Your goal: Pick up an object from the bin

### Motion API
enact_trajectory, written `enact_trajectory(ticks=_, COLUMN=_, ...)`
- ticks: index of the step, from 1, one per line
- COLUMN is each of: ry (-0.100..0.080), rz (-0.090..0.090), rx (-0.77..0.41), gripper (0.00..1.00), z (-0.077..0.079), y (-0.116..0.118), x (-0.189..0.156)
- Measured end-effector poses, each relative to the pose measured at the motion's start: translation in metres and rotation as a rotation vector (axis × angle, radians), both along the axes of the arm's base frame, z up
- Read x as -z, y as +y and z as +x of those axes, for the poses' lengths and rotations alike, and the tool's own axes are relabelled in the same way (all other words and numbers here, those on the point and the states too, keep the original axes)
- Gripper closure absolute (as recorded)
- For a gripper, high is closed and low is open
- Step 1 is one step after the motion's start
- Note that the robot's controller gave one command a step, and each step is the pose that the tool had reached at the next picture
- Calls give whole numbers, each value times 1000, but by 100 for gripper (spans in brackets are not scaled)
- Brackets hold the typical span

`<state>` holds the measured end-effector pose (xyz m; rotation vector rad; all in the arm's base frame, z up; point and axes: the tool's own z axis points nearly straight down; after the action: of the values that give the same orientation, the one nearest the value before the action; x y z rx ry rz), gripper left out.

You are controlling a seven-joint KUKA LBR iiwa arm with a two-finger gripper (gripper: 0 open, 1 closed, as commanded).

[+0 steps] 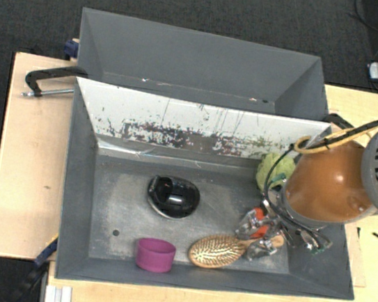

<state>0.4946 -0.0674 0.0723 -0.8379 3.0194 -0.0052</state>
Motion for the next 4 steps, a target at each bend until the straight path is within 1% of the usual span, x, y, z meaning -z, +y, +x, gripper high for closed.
enact_trajectory(ticks=2, ry=2, rz=1, rx=0, gripper=100, z=-1, y=0, x=-2)
enact_trajectory(ticks=4, ry=6, rz=3, rx=1, gripper=100, z=-1, y=1, x=-20)
